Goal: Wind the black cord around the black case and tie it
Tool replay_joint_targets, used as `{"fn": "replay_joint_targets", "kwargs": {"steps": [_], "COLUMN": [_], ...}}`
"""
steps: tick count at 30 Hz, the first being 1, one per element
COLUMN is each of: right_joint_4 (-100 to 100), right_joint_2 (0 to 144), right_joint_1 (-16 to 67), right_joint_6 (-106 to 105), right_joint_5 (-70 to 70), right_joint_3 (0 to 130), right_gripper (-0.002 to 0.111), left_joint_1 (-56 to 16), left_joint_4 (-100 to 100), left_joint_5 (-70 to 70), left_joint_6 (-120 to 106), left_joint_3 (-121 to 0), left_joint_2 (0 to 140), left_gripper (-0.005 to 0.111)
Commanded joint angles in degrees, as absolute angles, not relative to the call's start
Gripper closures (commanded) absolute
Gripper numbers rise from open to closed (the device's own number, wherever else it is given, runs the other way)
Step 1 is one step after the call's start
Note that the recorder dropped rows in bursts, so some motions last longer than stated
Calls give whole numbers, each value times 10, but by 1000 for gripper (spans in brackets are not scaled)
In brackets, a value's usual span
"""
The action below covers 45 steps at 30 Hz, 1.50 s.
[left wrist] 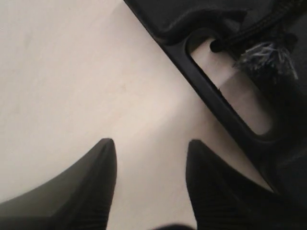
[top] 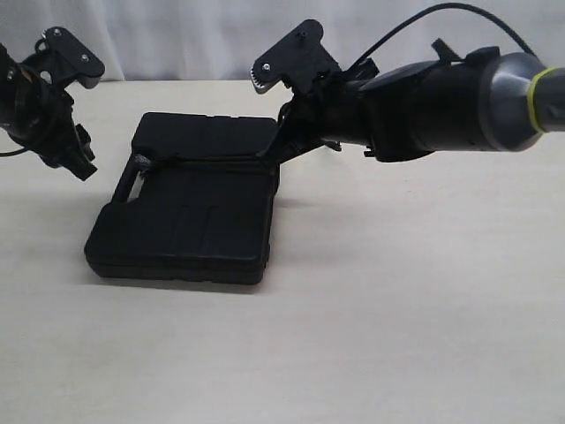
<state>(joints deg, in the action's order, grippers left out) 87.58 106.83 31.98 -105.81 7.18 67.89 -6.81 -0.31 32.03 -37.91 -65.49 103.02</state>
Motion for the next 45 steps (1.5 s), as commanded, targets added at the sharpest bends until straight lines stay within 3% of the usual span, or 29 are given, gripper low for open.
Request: {"fn": "replay_joint_targets", "kwargs": {"steps": [1,5,13,21,32,37,45], "right_joint_4": [879,879,878,953,999,999,999], "right_joint_2": [1053,1053,1053,1053,1053,1053,1053], "right_joint_1": [315,315,314,314,304,276,155], "right_joint_6": [-1051,-1051,-1113,-1214,-1186,-1148,-1100], "right_joint_5": [25,37,186,217,363,321,42], "right_joint_3": [680,680,649,620,614,612,598], "right_gripper": [104,104,104,73,72,71,70], "left_joint_1": [-68,-68,-68,-68,-68,-68,-68], "left_joint_4": [-8,-8,-8,-8,-8,-7,-7], "left_joint_5": [323,322,322,317,310,310,309], "left_joint_6": [-376,-379,-379,-379,-379,-379,-379], "left_joint_3": [-654,-654,-654,-654,-654,-654,-654], "left_joint_2": [1048,1049,1049,1049,1049,1049,1049], "left_gripper": [62,62,62,62,62,62,62]}}
